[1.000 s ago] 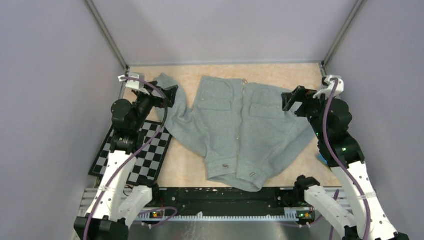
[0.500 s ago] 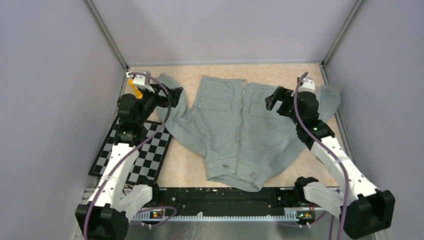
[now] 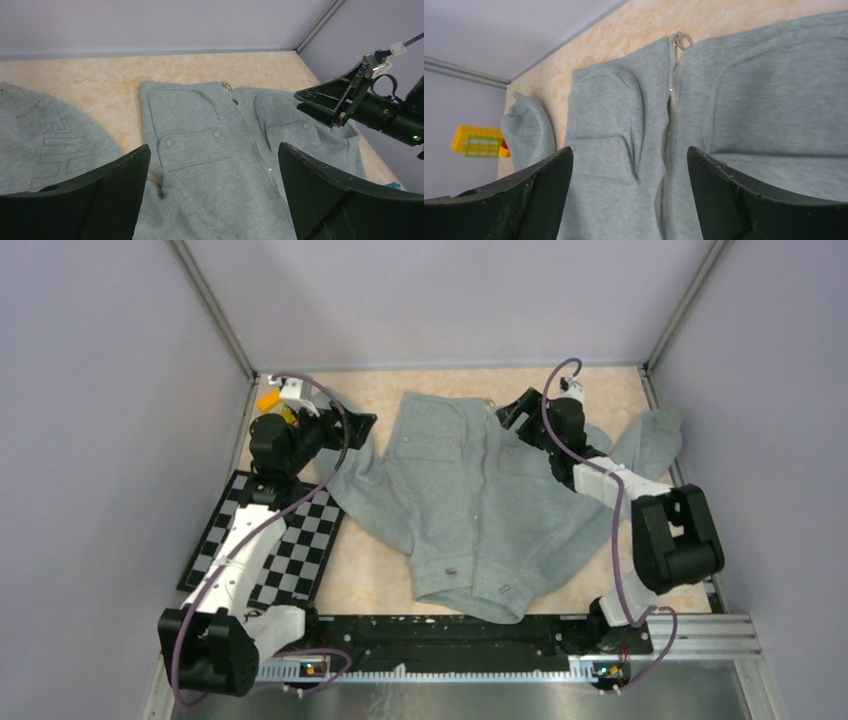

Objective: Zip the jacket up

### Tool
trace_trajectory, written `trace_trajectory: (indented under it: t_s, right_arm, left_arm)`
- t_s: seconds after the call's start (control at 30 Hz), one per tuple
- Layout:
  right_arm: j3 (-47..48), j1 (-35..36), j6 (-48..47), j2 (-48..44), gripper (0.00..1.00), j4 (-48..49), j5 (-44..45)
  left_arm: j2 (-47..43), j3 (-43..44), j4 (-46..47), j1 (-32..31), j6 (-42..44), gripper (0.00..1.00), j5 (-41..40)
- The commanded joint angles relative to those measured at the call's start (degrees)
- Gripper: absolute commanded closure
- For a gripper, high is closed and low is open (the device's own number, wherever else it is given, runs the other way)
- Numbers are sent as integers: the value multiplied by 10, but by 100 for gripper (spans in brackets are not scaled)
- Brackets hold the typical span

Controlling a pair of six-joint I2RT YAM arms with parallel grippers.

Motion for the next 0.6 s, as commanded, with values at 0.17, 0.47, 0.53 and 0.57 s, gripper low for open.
trace_trajectory:
  t_s: [0.17, 0.47, 0.53, 0.57]
  right_arm:
    - [184, 1, 47, 181, 25, 108, -47]
    - [271, -2, -8, 309, 36, 50, -79]
    - [312, -6, -15, 338, 43, 30, -91]
    - [329, -6, -21, 352, 45, 25, -95]
  left_arm:
    - [170, 25, 261, -54, -154, 1, -53]
    - [414, 207, 362, -109, -124, 1, -79]
    - [450, 234, 357, -114, -116, 1, -84]
    - [469, 246, 355, -116, -119, 1, -86]
